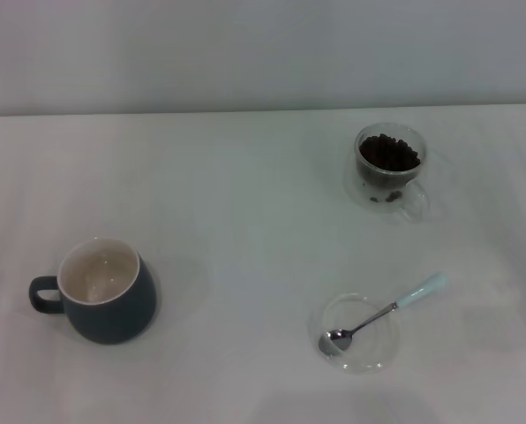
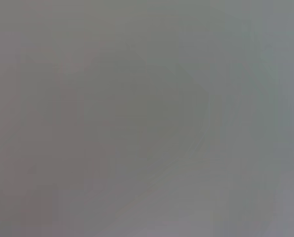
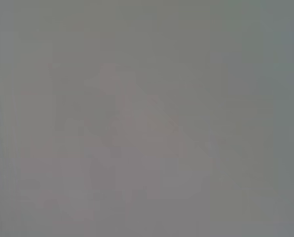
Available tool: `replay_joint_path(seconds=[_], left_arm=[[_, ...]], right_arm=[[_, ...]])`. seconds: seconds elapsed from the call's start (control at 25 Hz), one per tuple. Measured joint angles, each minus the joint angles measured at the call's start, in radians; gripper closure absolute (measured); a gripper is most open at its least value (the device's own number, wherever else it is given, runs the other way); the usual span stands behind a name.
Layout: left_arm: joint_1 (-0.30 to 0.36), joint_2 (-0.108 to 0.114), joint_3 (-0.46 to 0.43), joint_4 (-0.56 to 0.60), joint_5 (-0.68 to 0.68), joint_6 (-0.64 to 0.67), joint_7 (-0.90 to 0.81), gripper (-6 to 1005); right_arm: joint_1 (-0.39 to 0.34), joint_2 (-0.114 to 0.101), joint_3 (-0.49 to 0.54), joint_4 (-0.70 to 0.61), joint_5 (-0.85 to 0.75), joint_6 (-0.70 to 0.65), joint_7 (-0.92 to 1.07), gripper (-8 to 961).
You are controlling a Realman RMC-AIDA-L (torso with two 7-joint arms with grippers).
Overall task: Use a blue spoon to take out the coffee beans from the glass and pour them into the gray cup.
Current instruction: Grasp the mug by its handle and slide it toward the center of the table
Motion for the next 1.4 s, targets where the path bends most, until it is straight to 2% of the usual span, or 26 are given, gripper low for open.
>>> replay_joint_path(seconds=[0.24, 0.52, 0.72, 1.12, 1.2, 1.4], left_arm=[[0.030, 0.002, 0.002, 0.000, 0.004, -0.027, -0.024, 167], [0.038, 0.003, 0.031, -0.008, 0.032, -0.026, -0.020, 166], [0.062, 0.004, 0.031, -0.030, 0.127, -0.029, -0.015, 167], [0.186, 0.007, 0.031, -0.125, 0.437, 0.013, -0.037, 169], [0.191, 0.007, 0.031, -0.138, 0.463, 0.013, -0.033, 170], [0.157, 0.007, 0.030, -0.182, 0.507, -0.014, -0.029, 171]], right_arm=[[-0.027, 0.019, -0.009, 0.006, -0.001, -0.053, -0.001, 79], [-0.031, 0.024, -0.016, 0.089, -0.001, -0.170, -0.004, 79], [-0.027, 0.025, -0.035, 0.102, -0.002, -0.199, 0.000, 80], [-0.024, 0.026, -0.034, 0.094, 0.002, -0.226, 0.029, 80], [-0.020, 0.025, -0.035, 0.093, 0.001, -0.224, 0.029, 80], [-0.016, 0.026, -0.049, 0.090, -0.001, -0.223, 0.029, 80]])
